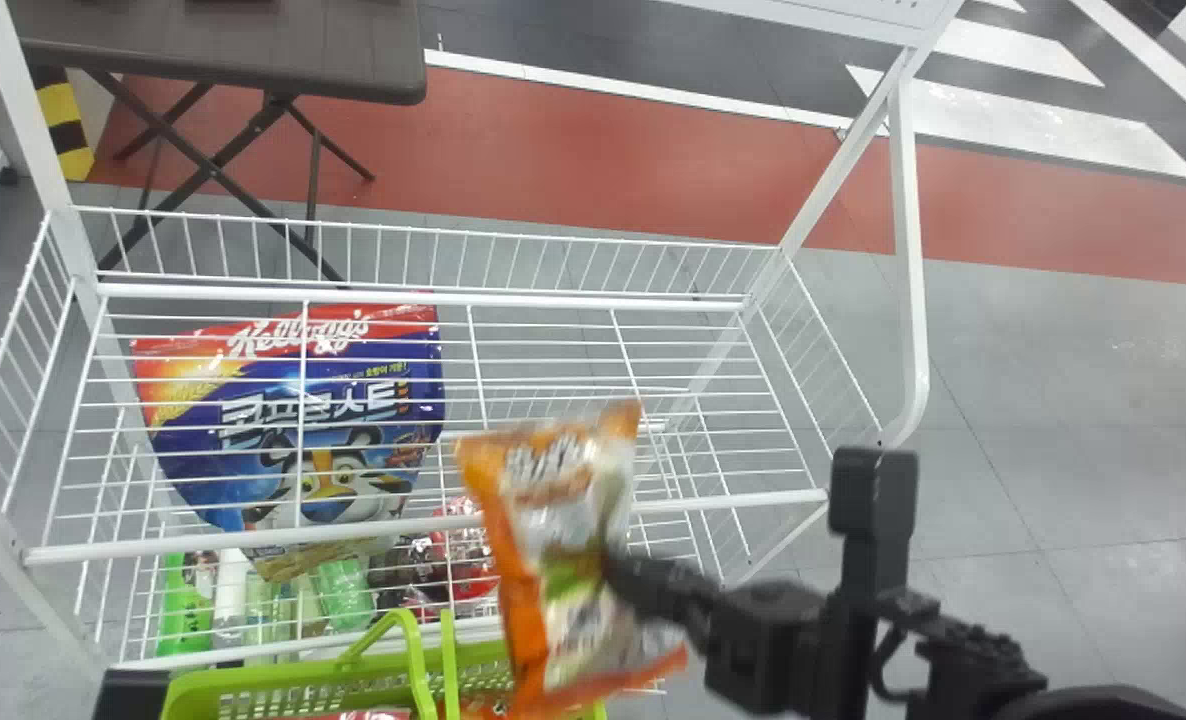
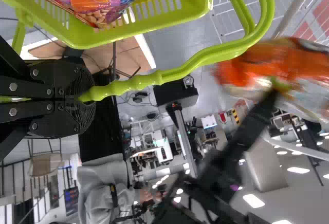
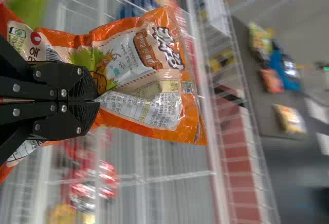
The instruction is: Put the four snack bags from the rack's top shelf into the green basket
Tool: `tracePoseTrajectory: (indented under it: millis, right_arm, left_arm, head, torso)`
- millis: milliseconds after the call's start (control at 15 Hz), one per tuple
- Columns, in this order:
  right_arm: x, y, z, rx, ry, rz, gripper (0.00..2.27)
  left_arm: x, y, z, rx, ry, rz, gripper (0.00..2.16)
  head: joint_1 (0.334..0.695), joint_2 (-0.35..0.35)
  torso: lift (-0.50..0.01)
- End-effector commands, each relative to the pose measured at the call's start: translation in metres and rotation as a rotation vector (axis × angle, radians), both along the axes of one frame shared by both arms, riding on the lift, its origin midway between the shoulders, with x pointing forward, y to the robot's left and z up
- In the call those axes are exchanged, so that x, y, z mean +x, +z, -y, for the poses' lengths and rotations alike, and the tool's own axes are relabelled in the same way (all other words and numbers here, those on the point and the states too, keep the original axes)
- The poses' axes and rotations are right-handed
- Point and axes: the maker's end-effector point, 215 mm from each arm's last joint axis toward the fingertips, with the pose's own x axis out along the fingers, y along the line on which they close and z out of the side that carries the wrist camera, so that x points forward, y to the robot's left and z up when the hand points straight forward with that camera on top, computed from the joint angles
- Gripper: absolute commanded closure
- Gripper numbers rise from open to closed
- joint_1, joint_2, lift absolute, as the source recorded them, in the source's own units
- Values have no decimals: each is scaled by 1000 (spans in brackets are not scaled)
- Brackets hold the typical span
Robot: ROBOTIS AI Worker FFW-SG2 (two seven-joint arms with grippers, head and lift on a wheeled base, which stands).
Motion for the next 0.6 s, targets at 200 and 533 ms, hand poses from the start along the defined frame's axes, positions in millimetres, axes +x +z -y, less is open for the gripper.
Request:
tracePoseTrajectory:
  millis: [200, 533]
  right_arm:
    - [-83, -60, -20, 84, 55, -297, 2223]
    - [-119, -77, -60, 131, 153, -396, 2223]
  left_arm:
    - [5, -1, 0, -6, 5, 4, 2115]
    - [6, -2, 0, -4, 7, 3, 2115]
  head:
    - [695, -350]
    - [695, -350]
  torso:
    - [0]
    - [0]
